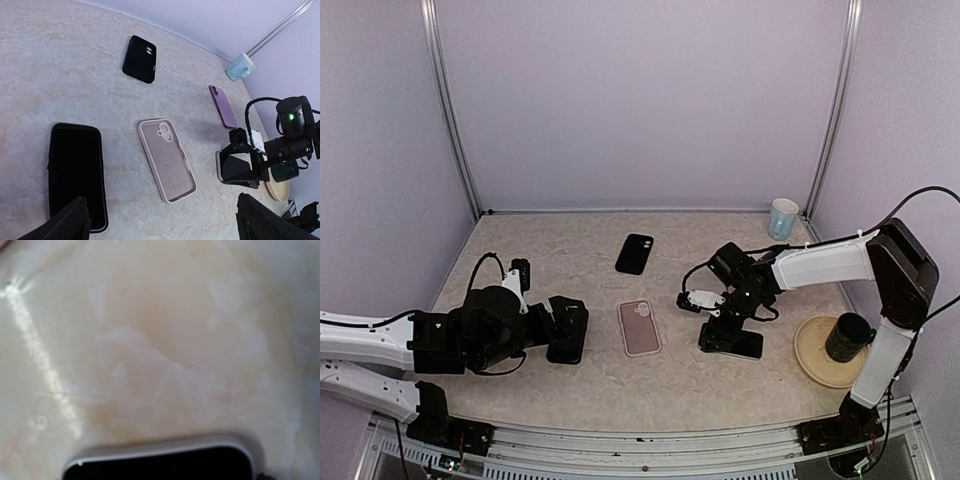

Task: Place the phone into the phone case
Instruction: Pick up the phone at the center of the board.

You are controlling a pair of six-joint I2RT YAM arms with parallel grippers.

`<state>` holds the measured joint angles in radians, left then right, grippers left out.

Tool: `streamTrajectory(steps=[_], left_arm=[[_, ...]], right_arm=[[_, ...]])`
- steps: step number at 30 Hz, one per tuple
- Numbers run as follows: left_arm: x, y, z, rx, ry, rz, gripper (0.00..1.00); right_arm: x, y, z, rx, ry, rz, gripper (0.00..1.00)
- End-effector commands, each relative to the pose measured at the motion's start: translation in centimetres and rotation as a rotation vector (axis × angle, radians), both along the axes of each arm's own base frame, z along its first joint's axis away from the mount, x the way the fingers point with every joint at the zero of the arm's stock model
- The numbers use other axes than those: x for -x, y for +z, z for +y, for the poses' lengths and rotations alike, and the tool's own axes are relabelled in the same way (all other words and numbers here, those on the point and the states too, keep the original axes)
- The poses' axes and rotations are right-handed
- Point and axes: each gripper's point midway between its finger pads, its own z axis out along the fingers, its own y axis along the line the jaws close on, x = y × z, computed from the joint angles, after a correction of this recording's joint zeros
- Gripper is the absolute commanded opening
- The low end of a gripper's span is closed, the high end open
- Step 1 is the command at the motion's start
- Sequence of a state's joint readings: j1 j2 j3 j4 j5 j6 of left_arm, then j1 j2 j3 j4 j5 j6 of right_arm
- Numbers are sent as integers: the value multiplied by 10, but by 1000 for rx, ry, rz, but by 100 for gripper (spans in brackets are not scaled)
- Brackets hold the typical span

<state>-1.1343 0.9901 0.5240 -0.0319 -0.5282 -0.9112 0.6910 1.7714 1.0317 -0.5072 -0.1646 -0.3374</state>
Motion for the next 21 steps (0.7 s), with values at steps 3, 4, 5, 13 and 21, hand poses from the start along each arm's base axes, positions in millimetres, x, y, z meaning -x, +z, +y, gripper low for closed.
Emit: streamTrajectory(steps=[3, 4, 5, 13, 21], left_arm=[[1, -1, 1, 21, 10, 6, 99], [1, -1, 0, 25, 12, 8, 99], [0, -1, 0, 27, 14, 12, 99], [2, -3, -13, 1, -33, 33, 99], [3, -6, -17, 10, -49, 43, 99]], right_arm=[[8, 4, 17, -61, 15, 41, 69], [8, 5, 20, -63, 17, 34, 66], [8, 7, 23, -71, 21, 26, 64], [11, 22, 40, -106, 41, -61, 64], [20, 18, 28, -2, 74, -43, 87]])
